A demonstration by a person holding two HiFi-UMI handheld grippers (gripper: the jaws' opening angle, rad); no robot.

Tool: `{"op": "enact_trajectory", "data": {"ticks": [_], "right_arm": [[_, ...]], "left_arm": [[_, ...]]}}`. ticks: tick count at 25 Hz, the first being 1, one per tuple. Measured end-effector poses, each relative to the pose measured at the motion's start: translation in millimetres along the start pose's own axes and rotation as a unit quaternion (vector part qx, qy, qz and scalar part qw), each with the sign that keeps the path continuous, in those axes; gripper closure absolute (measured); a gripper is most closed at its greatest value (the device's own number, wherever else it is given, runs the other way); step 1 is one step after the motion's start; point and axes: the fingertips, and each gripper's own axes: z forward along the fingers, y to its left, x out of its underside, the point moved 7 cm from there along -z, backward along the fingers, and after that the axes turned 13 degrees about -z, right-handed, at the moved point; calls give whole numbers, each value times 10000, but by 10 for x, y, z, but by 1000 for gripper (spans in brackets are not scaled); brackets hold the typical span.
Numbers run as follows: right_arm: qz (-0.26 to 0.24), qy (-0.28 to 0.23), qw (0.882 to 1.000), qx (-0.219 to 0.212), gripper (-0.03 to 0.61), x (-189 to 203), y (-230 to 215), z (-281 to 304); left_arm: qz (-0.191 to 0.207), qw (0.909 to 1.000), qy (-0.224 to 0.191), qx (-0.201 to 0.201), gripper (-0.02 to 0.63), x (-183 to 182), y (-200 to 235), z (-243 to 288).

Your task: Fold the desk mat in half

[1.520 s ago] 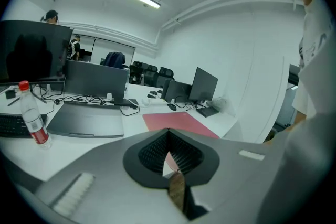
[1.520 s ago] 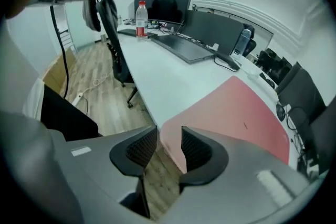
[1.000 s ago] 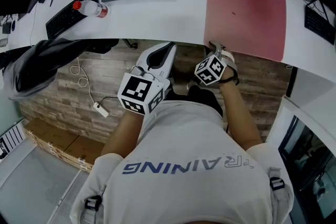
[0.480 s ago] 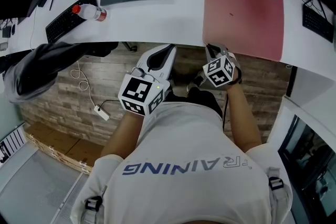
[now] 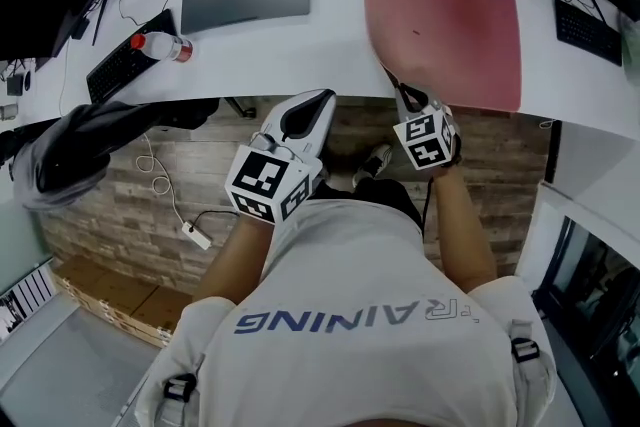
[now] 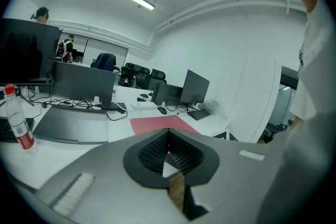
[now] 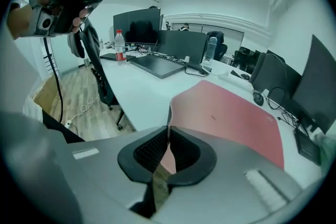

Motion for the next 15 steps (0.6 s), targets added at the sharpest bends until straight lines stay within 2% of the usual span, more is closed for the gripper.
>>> {"op": "enact_trajectory", "data": {"ticks": [5, 15], "right_arm": [[280, -74, 9993, 223, 548, 217, -239, -230], [789, -137, 9950, 595, 548, 722, -697, -595]], "left_arm": [[34, 9994, -67, 339, 614, -31, -273, 125], [219, 9982, -34, 548, 614, 26, -734, 433]]}}
